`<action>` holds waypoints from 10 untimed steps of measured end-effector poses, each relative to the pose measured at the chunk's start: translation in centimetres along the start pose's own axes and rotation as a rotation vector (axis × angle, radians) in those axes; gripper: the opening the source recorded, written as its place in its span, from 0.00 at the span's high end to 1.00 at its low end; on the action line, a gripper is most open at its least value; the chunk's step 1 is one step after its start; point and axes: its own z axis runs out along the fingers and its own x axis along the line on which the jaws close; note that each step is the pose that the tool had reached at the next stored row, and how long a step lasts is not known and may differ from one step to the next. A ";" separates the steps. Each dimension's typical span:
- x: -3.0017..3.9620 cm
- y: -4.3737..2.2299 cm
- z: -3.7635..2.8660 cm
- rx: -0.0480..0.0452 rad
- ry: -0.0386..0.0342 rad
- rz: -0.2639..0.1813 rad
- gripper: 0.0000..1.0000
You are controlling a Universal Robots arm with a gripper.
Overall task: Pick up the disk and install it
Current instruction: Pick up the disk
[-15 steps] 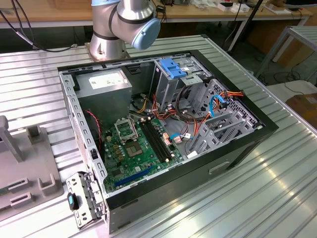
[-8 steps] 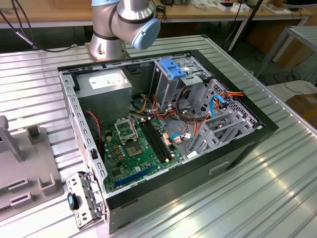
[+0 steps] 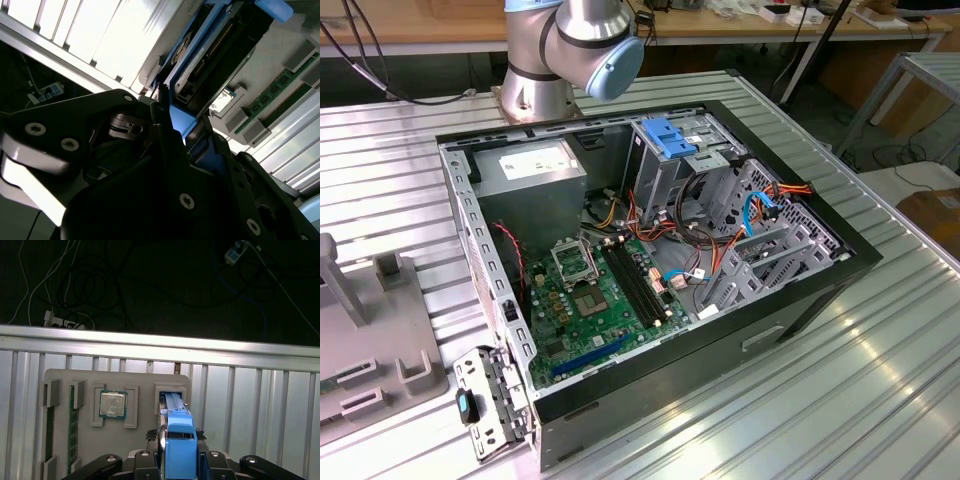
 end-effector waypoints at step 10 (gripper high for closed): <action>0.00 0.00 -1.11 0.0009 -0.0001 0.000 0.63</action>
